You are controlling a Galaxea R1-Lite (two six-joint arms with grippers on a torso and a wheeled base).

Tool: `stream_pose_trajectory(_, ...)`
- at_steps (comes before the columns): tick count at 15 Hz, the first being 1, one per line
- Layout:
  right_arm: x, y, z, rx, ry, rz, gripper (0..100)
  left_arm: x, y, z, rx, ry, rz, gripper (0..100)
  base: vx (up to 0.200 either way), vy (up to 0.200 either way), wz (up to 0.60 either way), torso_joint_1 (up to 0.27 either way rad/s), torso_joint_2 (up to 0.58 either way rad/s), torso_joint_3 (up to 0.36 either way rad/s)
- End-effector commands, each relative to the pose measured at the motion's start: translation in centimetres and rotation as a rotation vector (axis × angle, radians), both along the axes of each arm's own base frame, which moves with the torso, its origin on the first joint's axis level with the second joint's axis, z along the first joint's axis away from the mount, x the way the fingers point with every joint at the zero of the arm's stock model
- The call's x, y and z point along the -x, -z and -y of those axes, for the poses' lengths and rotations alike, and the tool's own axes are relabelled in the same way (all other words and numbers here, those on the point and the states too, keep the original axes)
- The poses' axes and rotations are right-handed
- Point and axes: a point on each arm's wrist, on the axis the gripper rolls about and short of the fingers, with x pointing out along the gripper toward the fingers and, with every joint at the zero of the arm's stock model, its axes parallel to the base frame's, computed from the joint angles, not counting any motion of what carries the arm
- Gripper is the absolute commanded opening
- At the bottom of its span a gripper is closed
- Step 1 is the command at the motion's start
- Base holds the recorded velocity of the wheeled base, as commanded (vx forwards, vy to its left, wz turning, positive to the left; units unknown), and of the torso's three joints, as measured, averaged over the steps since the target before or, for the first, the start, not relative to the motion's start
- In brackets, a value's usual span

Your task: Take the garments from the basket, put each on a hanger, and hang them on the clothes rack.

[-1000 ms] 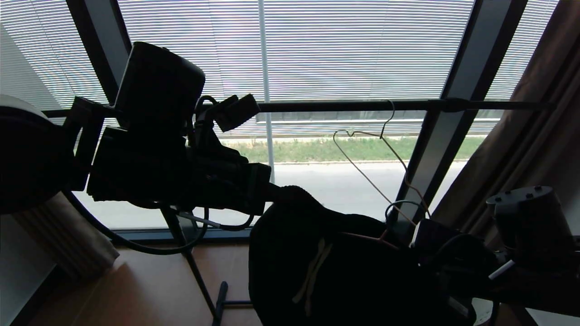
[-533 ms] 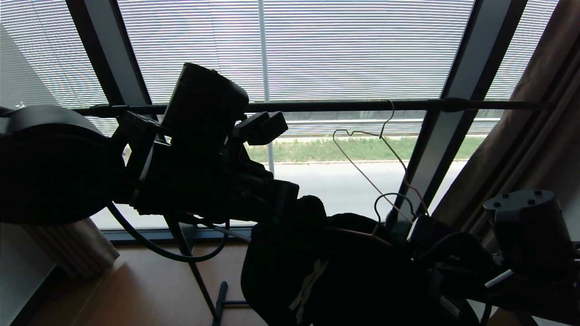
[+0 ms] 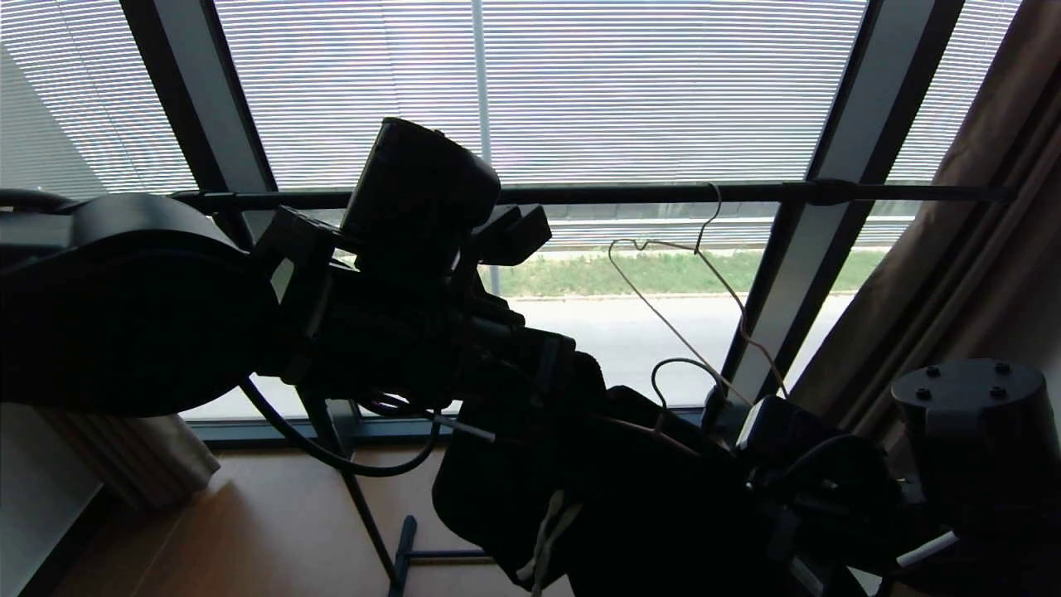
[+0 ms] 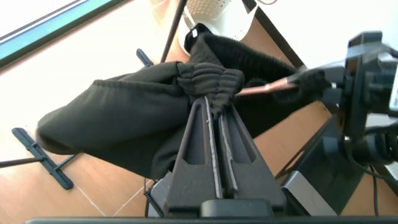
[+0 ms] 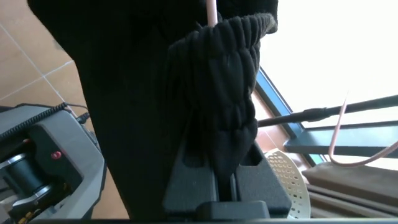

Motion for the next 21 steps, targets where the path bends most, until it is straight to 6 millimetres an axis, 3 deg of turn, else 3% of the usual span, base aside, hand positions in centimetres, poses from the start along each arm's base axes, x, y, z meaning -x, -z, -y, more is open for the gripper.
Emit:
stream_pose_trajectory(1, 0.5, 0.2, -0.2, 0.005, -0.023, -0.004, 0, -0.2, 0.1, 0.3, -0.002, -0.002, 0.001, 0, 0.0, 0.0, 0.0, 0.0, 0.0, 0.0)
stream_pose_trajectory(6, 0.5, 0.0, -0.7, -0.039, -0.03, 0.025, 0, 0.9, 0.0, 1.2, -0.007, 0.028, 0.006, 0, 0.0, 0.0, 0.0, 0.0, 0.0, 0.0)
stream_pose_trajectory(11, 0.1, -0.9, -1.0, -0.13, 0.024, 0.009, 0, 2.2, 0.4, -0.2, -0.036, 0.03, 0.006, 0, 0.0, 0.0, 0.0, 0.0, 0.0, 0.0)
stream_pose_trajectory(16, 0.1, -1.3, -1.0, -0.213, 0.02, 0.038, 0, 1.7, 1.6, 0.1, -0.061, 0.024, -0.018, 0, 0.0, 0.0, 0.0, 0.0, 0.0, 0.0)
stream_pose_trajectory(21, 0.3, -1.6, -1.0, -0.242, -0.007, 0.035, 0, 1.8, 1.5, 0.4, -0.059, 0.031, -0.017, 0, 0.0, 0.0, 0.0, 0.0, 0.0, 0.0)
